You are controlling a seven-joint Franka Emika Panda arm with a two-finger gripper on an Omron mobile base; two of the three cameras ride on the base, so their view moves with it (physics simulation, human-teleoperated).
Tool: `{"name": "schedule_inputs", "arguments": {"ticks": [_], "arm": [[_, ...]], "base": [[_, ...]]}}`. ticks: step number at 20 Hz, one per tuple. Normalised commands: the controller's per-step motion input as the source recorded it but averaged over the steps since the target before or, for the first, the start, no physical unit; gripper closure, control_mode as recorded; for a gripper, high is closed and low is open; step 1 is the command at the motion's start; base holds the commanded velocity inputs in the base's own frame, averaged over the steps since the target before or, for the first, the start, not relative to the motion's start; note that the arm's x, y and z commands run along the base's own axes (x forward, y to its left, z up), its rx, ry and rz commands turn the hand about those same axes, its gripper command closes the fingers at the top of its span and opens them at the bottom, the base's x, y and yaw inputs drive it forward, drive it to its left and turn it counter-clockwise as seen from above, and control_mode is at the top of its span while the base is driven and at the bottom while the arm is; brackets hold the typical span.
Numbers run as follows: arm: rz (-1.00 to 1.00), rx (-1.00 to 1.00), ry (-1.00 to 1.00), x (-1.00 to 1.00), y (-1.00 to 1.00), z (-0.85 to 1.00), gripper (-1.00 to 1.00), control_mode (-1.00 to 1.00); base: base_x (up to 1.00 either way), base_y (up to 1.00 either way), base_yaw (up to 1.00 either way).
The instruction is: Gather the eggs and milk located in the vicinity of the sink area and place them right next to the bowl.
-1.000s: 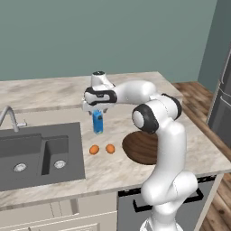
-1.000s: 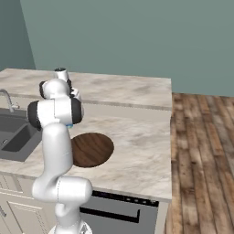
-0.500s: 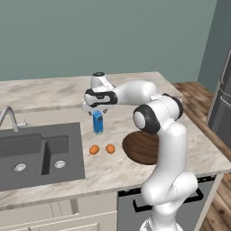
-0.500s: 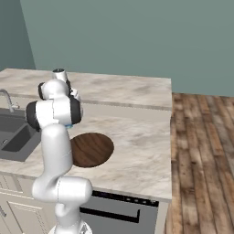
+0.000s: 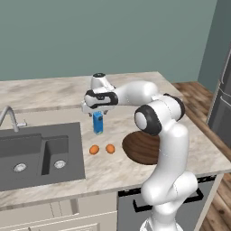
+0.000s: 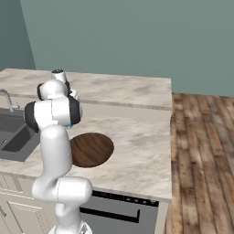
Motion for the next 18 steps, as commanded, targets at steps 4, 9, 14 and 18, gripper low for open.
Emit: {"name": "schedule_inputs", "arguments": {"ticks": [4, 9, 14, 18], "arm": [[0.00, 0.00, 0.00, 0.00, 0.00, 0.00, -1.00, -1.00], [0.00, 0.00, 0.00, 0.02, 0.00, -0.02, -1.00, -1.00], [0.00, 0.00, 0.00, 0.00, 0.00, -0.03, -1.00, -1.00], [0.00, 0.00, 0.00, 0.00, 0.00, 0.00, 1.00, -1.00]], "base": [[0.00, 0.00, 0.00], [0.00, 0.00, 0.00], [0.00, 0.00, 0.00], [0.00, 0.00, 0.00]]}}
